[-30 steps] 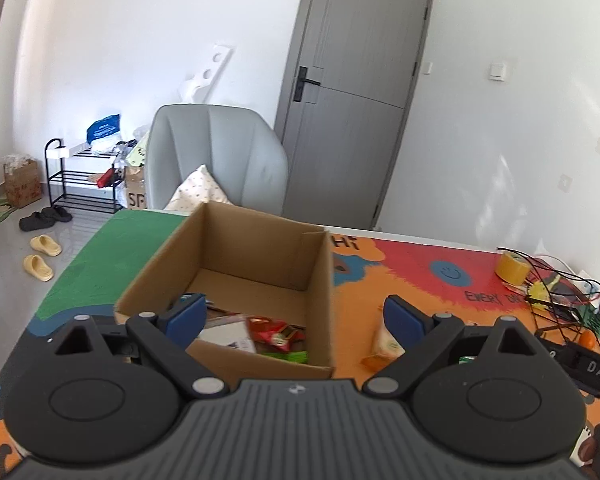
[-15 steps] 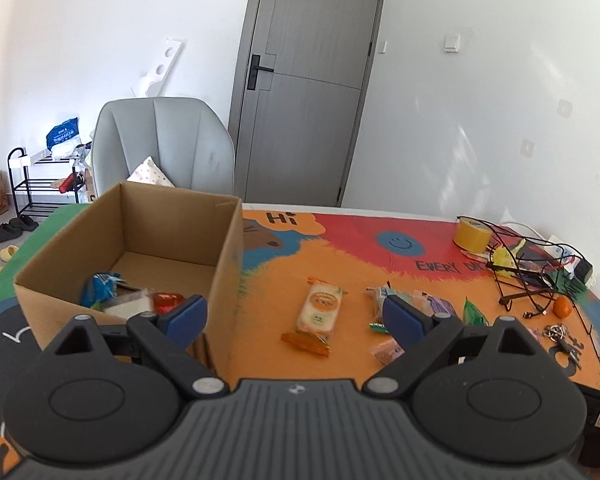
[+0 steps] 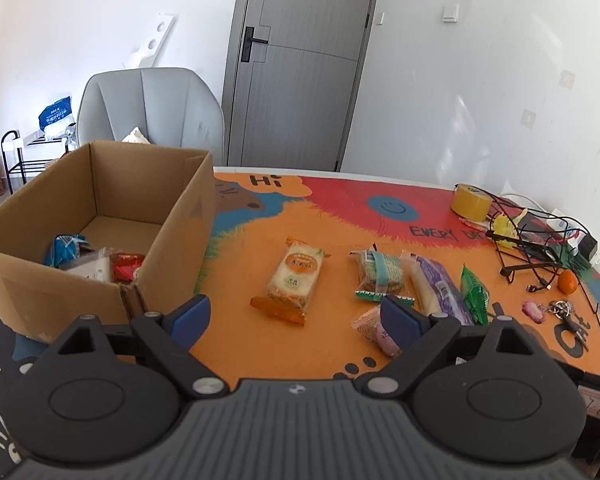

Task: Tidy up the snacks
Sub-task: 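Grasp the purple sesame cake pack with the left gripper while the right grasps the clear biscuit pack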

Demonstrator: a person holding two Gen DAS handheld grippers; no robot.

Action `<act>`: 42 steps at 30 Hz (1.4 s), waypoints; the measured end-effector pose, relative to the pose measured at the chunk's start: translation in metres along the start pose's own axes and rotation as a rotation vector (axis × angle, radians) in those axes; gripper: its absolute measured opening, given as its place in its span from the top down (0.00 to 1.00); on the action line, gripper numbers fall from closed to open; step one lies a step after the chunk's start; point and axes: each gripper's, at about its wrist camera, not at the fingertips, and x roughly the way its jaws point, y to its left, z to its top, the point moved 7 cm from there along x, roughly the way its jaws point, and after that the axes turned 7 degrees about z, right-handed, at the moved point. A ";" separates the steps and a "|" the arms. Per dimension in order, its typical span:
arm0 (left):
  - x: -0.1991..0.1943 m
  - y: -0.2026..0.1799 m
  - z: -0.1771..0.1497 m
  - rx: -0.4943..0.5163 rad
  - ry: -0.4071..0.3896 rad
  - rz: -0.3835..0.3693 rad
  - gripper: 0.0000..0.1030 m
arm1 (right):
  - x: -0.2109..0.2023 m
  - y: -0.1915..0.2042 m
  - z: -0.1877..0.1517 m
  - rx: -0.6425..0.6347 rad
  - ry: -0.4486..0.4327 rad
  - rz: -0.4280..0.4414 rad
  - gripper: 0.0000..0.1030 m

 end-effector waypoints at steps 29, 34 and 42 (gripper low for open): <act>0.032 -0.046 -0.017 0.072 0.047 -0.035 0.11 | -0.031 -0.055 -0.002 0.064 -0.033 -0.069 0.94; 0.043 -0.060 -0.019 0.091 0.054 -0.036 0.11 | -0.036 -0.068 0.003 0.099 -0.067 -0.108 0.94; 0.061 -0.077 -0.012 0.107 0.048 -0.018 0.11 | -0.042 -0.079 0.003 0.115 -0.063 -0.121 0.87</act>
